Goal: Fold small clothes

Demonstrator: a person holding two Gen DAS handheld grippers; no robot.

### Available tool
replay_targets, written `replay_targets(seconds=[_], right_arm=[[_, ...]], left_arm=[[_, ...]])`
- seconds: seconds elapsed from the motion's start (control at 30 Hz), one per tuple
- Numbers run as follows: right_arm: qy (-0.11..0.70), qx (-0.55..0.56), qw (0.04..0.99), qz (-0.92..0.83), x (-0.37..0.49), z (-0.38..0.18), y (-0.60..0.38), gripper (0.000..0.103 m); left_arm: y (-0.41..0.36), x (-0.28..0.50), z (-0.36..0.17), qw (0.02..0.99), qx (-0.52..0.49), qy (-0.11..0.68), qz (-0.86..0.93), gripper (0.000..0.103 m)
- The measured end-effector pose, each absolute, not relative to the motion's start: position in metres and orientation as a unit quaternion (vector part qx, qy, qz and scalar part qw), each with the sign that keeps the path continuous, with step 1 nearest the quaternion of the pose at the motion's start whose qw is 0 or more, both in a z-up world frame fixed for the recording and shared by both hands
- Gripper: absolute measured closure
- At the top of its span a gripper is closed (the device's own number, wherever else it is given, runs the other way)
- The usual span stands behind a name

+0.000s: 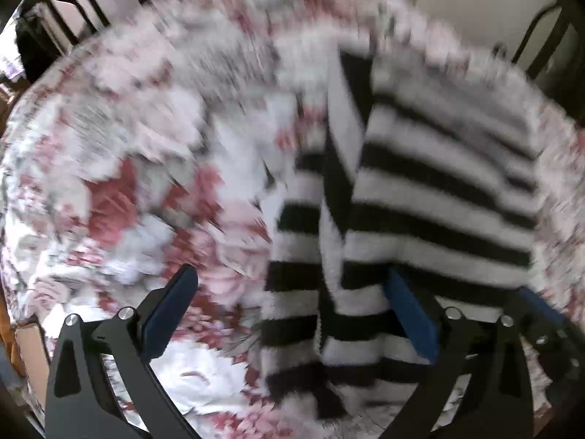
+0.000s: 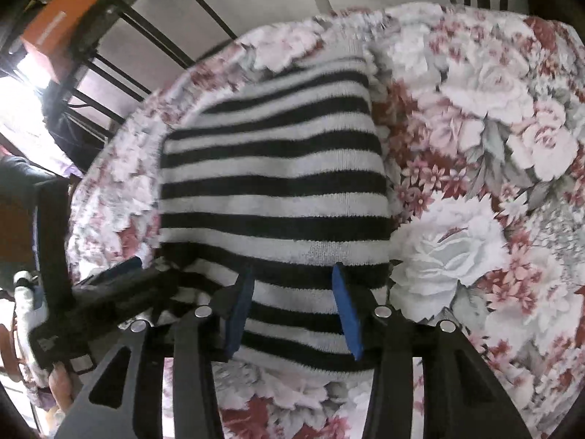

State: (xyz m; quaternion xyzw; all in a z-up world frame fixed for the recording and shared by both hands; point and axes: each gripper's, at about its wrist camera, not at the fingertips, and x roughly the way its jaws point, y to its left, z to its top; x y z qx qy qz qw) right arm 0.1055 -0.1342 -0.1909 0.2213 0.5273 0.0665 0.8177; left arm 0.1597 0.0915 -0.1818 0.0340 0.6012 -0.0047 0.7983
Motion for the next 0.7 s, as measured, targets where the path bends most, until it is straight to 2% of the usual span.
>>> replay_targets(seconds=[0.2,0.33,0.47,0.7], right_arm=[[0.527,0.238,0.813,0.069,0.109,-0.197,-0.136,0.058],[0.516,0.272,0.81,0.067,0.102,-0.183,-0.145,0.058],[0.49,0.272,0.826,0.064,0.093,-0.159,-0.156,0.043],[0.466,0.302,0.83,0.058,0.085,-0.149,-0.194,0.038]], left_arm=[[0.095,0.164,-0.184,0.794,0.01,0.608,-0.01,0.004],[0.097,0.151,-0.165,0.803,0.02,0.596,-0.009,0.005],[0.1,0.138,-0.14,0.813,0.001,0.581,-0.039,0.005],[0.126,0.133,-0.13,0.793,-0.112,0.592,-0.096,0.005]])
